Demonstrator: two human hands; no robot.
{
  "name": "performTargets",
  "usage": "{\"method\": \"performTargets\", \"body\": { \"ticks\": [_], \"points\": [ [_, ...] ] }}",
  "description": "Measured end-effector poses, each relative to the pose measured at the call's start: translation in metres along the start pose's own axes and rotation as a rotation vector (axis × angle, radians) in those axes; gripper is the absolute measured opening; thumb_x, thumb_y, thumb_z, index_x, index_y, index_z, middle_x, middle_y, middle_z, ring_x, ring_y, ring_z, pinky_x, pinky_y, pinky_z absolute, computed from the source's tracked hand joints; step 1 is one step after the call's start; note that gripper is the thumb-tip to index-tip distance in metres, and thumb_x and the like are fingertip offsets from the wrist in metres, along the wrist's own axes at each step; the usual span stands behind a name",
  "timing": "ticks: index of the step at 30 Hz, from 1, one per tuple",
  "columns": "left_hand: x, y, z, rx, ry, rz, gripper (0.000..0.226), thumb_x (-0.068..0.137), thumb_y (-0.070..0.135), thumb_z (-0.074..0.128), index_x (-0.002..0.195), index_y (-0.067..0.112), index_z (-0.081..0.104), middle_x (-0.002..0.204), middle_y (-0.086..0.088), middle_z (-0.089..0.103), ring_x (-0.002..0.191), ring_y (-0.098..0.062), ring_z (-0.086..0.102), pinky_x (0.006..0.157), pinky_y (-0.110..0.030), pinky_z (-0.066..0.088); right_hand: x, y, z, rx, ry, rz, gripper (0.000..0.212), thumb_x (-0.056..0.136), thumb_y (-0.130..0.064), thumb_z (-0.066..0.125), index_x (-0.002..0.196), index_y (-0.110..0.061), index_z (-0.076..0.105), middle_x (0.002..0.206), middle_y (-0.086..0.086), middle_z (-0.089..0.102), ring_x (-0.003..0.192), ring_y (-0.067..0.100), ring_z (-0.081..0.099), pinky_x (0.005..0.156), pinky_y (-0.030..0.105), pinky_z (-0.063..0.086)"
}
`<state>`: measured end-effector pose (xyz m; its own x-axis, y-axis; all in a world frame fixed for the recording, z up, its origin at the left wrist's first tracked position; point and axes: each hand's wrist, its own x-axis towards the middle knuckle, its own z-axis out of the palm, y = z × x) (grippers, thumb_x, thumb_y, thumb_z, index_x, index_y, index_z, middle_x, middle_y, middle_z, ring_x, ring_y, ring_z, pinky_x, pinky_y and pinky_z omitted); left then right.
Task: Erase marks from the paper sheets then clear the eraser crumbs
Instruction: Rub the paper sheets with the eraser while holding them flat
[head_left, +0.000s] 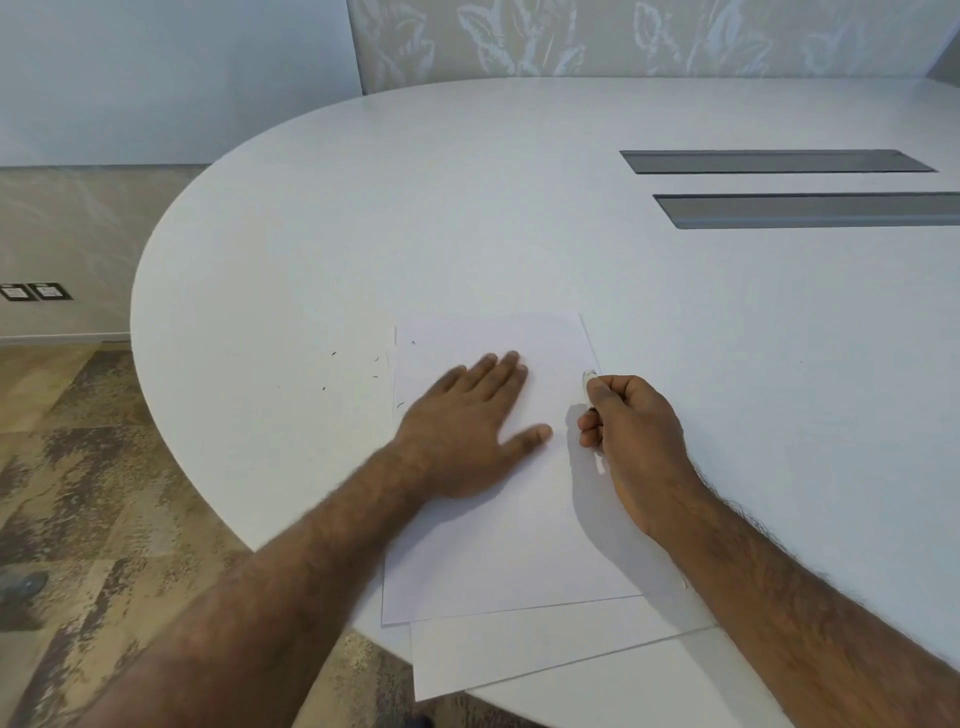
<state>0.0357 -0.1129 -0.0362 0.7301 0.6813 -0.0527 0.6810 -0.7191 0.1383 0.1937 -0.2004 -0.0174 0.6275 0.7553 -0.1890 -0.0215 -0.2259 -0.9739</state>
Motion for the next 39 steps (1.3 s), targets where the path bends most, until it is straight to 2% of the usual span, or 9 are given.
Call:
{"method": "performTargets", "body": {
  "ticks": [8, 11, 14, 16, 20, 23, 27, 32, 39],
  "points": [
    [-0.040, -0.067, -0.020, 0.008, 0.070, -0.609, 0.093, 0.091, 0.071, 0.010, 0.157, 0.005, 0.000, 0.166, -0.011, -0.006, 0.153, -0.022, -0.004, 0.124, -0.039, -0.001, 0.000, 0.000, 0.003, -0.031, 0.021, -0.018, 0.022, 0.092, -0.038, 0.058, 0.088, -0.017, 0.062, 0.065, -0.004, 0.062, 0.051, 0.009, 0.055, 0.064, 0.030, 0.046],
    [-0.053, -0.023, -0.017, -0.032, 0.174, -0.375, 0.084, 0.096, 0.064, 0.011, 0.157, 0.008, -0.002, 0.166, -0.009, -0.009, 0.153, -0.021, -0.004, 0.123, -0.035, -0.004, 0.000, 0.001, 0.004, -0.040, 0.029, -0.028, 0.022, 0.092, -0.038, 0.058, 0.088, -0.017, 0.062, 0.064, -0.005, 0.062, 0.048, 0.007, 0.055, 0.064, 0.030, 0.048],
    [-0.074, 0.034, 0.000, -0.113, 0.062, -0.023, 0.086, 0.089, 0.073, -0.004, 0.156, 0.020, -0.014, 0.162, 0.004, -0.023, 0.150, -0.010, -0.018, 0.124, -0.034, -0.006, 0.001, 0.002, 0.004, -0.061, 0.024, -0.039, 0.021, 0.092, -0.037, 0.058, 0.088, -0.017, 0.061, 0.063, -0.005, 0.062, 0.046, 0.004, 0.054, 0.065, 0.032, 0.050],
    [-0.084, 0.049, 0.012, -0.100, -0.033, 0.058, 0.087, 0.086, 0.078, -0.009, 0.153, 0.024, -0.022, 0.157, 0.009, -0.034, 0.146, -0.005, -0.029, 0.123, -0.034, -0.009, 0.000, 0.003, 0.003, -0.078, 0.013, -0.046, 0.019, 0.092, -0.037, 0.058, 0.087, -0.018, 0.061, 0.064, -0.005, 0.063, 0.047, 0.004, 0.055, 0.068, 0.034, 0.052],
    [-0.085, 0.011, 0.005, 0.021, 0.019, -0.199, 0.098, 0.080, 0.081, -0.012, 0.155, 0.019, -0.017, 0.160, 0.002, -0.028, 0.150, -0.012, -0.019, 0.123, -0.033, -0.007, 0.002, 0.005, 0.004, -0.133, 0.009, -0.098, 0.018, 0.090, -0.040, 0.058, 0.084, -0.023, 0.061, 0.065, -0.008, 0.063, 0.050, 0.004, 0.057, 0.063, 0.031, 0.049],
    [-0.084, -0.016, -0.007, 0.019, 0.030, -0.431, 0.102, 0.081, 0.080, -0.009, 0.155, 0.010, -0.014, 0.164, -0.008, -0.020, 0.152, -0.019, -0.013, 0.123, -0.036, -0.005, 0.001, 0.009, 0.008, -0.255, 0.031, -0.163, 0.018, 0.088, -0.047, 0.057, 0.082, -0.030, 0.059, 0.075, -0.009, 0.066, 0.069, 0.012, 0.063, 0.072, 0.036, 0.054],
    [-0.070, 0.009, -0.004, -0.113, 0.133, -0.168, 0.088, 0.091, 0.073, 0.005, 0.157, 0.017, -0.013, 0.164, 0.001, -0.020, 0.151, -0.012, -0.015, 0.122, -0.030, -0.006, 0.000, 0.007, 0.013, -0.313, 0.039, -0.206, 0.018, 0.087, -0.048, 0.057, 0.082, -0.031, 0.057, 0.081, -0.010, 0.065, 0.077, 0.017, 0.066, 0.080, 0.045, 0.056],
    [-0.059, 0.019, 0.002, -0.007, -0.002, 0.030, 0.071, 0.099, 0.061, 0.009, 0.157, 0.025, -0.008, 0.165, 0.007, -0.013, 0.151, -0.010, -0.011, 0.124, -0.034, -0.002, 0.000, 0.005, 0.015, -0.352, 0.023, -0.197, 0.017, 0.086, -0.048, 0.057, 0.084, -0.032, 0.058, 0.081, -0.012, 0.065, 0.077, 0.018, 0.066, 0.080, 0.044, 0.056],
    [-0.077, -0.043, -0.017, 0.062, -0.018, -0.470, 0.069, 0.103, 0.051, 0.016, 0.158, 0.013, -0.003, 0.166, -0.005, -0.011, 0.153, -0.021, -0.007, 0.124, -0.039, -0.002, 0.003, 0.004, 0.015, -0.309, -0.035, -0.133, 0.018, 0.086, -0.043, 0.060, 0.085, -0.025, 0.059, 0.079, -0.009, 0.064, 0.074, 0.016, 0.061, 0.082, 0.048, 0.056]
  ]
}}
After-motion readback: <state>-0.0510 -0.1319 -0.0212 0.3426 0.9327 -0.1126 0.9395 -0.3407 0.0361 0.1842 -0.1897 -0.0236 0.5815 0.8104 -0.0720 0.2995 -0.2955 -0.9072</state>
